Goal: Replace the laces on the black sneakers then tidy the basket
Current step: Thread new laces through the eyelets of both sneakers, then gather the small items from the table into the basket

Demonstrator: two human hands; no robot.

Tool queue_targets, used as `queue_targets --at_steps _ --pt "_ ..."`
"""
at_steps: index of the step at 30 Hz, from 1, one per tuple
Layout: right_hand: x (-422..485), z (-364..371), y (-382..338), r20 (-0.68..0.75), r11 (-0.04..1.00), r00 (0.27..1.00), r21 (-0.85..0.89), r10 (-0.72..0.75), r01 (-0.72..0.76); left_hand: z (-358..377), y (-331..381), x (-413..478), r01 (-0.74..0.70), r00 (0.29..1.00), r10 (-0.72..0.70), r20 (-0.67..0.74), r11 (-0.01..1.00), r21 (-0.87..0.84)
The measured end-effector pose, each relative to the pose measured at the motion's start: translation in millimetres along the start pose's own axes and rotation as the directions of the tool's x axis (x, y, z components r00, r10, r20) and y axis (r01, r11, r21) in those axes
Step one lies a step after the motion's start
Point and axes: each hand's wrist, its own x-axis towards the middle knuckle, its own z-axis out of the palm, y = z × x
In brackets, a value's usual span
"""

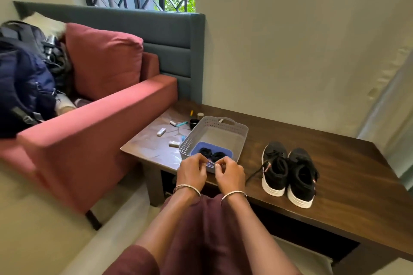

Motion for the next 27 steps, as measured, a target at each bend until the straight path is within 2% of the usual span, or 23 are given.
queue_targets --at_steps 8,14,19,24,27 --pt "63.9 47.5 -34.4 0.010 0.999 1.000 0.031 -0.011 0.010 -5.9 -52.5 74.9 0.066 0.998 -0.066 -0.014 0.998 -0.017" --pt "133.2 100.4 -41.9 0.049 0.996 0.998 0.081 -0.029 0.025 13.3 -110.9 150.3 0.183 0.982 -0.184 -0.036 0.983 -0.018" --pt "194.7 151.2 -32.5 0.107 0.996 0.992 0.073 -0.058 0.051 41.3 -159.1 209.9 0.241 0.970 -0.242 -0.002 0.967 0.082" --pt "259.0 203.6 -21.0 0.198 0.974 0.963 -0.095 -0.182 0.204 73.7 -207.3 242.2 0.217 0.958 -0.247 0.148 0.958 0.190" --pt "289.8 229.3 -17.4 0.392 0.906 0.894 -0.261 -0.216 0.333 90.1 -225.4 250.8 0.146 0.957 -0.201 0.209 0.957 0.250"
